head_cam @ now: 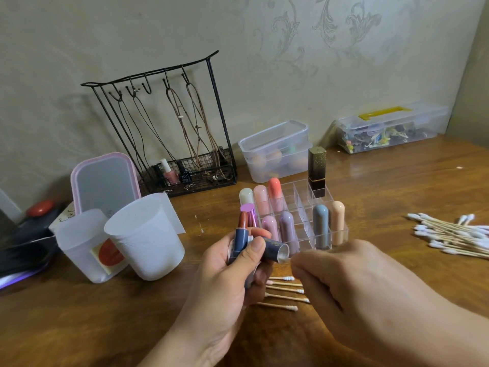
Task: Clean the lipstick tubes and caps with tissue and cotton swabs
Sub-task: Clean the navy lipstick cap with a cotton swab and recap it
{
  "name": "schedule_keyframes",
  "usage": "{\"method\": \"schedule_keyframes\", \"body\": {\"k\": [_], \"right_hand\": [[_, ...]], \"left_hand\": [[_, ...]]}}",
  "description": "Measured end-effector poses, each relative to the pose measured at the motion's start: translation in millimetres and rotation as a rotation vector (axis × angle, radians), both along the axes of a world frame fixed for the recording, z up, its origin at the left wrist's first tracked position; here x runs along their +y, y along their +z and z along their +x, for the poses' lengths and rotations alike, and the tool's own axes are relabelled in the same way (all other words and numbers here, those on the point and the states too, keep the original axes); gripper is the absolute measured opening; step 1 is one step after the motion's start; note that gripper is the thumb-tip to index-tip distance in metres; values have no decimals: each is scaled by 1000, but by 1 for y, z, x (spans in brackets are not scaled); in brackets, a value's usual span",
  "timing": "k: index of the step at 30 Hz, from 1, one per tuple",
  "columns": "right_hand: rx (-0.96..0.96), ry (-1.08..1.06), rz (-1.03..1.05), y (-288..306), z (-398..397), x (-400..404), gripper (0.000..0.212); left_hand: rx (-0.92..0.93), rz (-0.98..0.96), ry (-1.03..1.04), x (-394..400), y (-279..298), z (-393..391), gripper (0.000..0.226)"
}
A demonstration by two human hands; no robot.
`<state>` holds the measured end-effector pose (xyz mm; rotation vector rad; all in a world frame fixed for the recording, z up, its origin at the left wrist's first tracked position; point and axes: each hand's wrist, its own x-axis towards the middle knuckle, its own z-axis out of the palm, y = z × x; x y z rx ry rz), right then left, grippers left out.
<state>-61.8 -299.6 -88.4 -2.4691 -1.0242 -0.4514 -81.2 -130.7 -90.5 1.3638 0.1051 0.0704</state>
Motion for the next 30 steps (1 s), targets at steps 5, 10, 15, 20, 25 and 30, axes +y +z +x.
{"method": "schedule_keyframes", "body": {"k": [5, 10, 15, 20, 25, 30], "right_hand": [[118, 104, 119, 0, 8, -6, 27], [35, -18, 111, 2, 7, -6, 19], [141, 176, 65, 8, 8, -11, 35], [131, 126, 152, 13, 14, -15, 30], [159, 179, 45, 14, 10, -14, 34], [186, 154, 151, 16, 15, -17, 28]], "left_hand": [[-19, 13, 7, -1, -1, 0, 32], [-28, 19, 24, 3, 3, 1, 24], [-91, 64, 62, 8, 4, 2, 18], [-110, 62, 40, 10, 7, 1, 13], [-122, 39, 44, 9, 6, 1, 13], [-113, -3, 38, 11, 6, 1, 12]]}}
